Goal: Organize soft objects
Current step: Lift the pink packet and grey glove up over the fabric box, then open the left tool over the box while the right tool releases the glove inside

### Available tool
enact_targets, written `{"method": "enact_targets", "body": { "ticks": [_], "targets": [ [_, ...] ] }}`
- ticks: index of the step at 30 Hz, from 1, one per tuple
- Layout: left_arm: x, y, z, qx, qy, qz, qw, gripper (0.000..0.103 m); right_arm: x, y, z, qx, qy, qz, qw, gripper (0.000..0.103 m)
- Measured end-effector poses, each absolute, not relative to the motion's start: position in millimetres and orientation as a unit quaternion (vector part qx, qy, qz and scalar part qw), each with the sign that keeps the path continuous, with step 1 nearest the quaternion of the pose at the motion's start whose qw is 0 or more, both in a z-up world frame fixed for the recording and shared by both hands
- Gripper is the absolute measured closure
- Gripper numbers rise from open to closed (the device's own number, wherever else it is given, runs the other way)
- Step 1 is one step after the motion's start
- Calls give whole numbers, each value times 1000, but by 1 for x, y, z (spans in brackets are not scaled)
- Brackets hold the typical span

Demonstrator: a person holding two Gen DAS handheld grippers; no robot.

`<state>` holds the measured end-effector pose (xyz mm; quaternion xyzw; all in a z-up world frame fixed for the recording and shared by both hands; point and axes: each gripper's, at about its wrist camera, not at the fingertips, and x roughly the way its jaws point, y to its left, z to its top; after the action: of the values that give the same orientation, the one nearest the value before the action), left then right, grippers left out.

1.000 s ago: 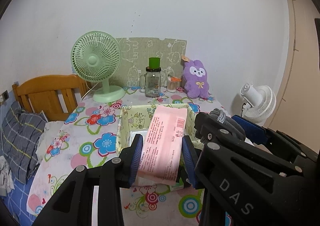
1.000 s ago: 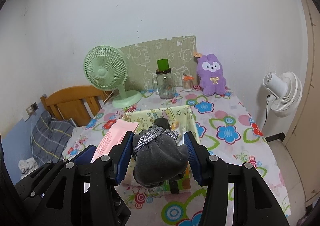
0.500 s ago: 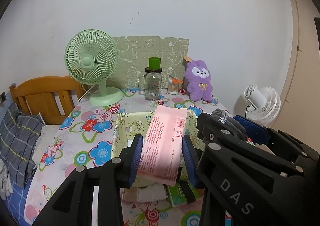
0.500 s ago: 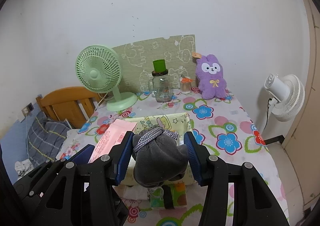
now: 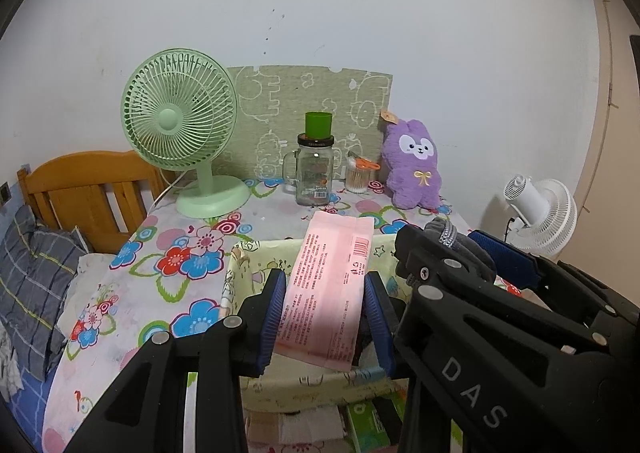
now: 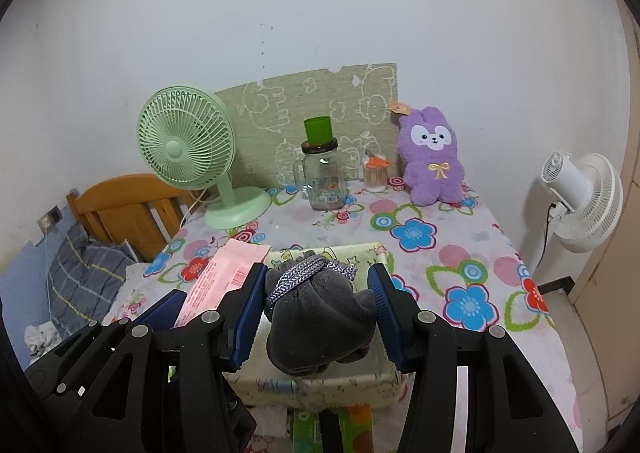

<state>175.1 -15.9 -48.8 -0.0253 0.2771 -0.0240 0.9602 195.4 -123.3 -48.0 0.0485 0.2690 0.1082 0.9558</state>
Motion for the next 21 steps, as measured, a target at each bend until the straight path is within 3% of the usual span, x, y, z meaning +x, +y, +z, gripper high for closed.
{"method": "enact_targets", "body": {
  "ticks": [16,21],
  "targets": [
    [215,-10,-84,-32,315,-11,948,60,245,-117,-85,61,301,147,940,48],
    [219,-7,-92,-34,328,-5,944,49,251,-113,-94,57,312,151,936,48]
  ]
}}
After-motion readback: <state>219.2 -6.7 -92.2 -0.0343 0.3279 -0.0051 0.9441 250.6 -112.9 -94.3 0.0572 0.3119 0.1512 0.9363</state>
